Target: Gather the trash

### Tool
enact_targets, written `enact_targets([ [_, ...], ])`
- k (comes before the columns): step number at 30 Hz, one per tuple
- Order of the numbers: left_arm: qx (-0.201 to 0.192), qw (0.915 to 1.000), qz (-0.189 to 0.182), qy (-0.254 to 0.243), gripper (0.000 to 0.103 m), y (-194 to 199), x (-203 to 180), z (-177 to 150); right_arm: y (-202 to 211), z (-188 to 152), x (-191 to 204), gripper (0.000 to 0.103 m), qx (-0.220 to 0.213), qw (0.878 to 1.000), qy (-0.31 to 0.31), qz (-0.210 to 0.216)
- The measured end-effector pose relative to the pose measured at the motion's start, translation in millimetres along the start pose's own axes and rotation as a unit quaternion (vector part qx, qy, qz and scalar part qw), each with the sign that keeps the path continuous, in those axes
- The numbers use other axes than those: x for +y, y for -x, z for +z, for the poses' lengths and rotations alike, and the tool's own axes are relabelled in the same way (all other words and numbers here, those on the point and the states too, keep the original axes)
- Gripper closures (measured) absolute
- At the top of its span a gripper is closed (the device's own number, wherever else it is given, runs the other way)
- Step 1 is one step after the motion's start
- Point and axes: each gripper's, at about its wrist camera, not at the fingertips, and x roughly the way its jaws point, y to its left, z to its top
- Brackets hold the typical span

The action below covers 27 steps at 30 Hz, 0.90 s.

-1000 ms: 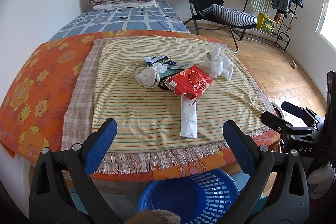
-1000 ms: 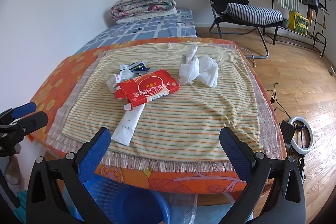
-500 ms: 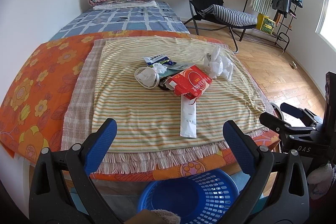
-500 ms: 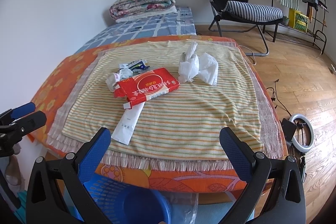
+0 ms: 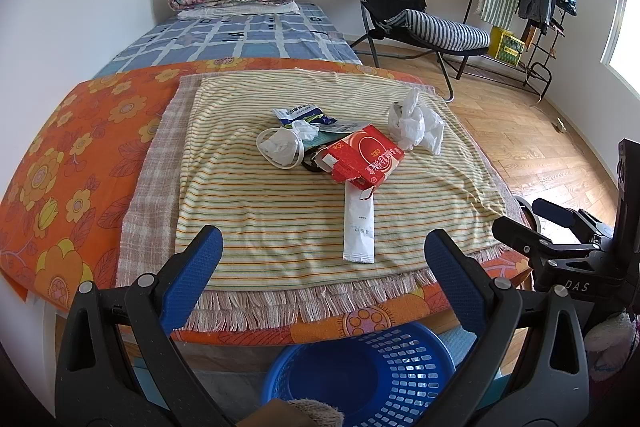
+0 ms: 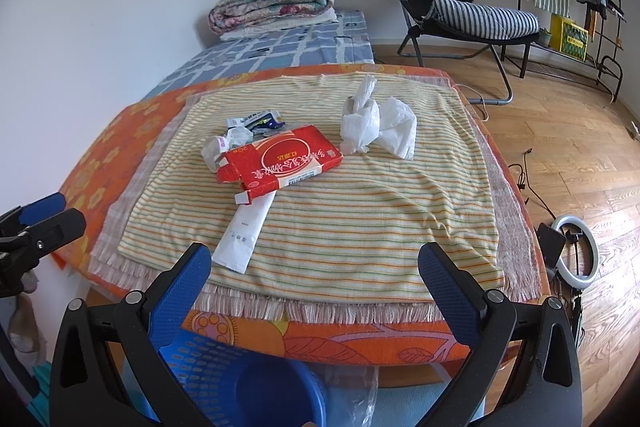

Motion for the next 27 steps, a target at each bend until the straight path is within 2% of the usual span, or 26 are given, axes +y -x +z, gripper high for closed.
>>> enact_targets([
  [27, 0.000, 1.0000, 0.000, 0.000, 0.000, -0.1, -0.1, -0.1, -2.6, -2.2, 3.6, 0.001, 0.008, 1.000, 0.004, -0.002],
])
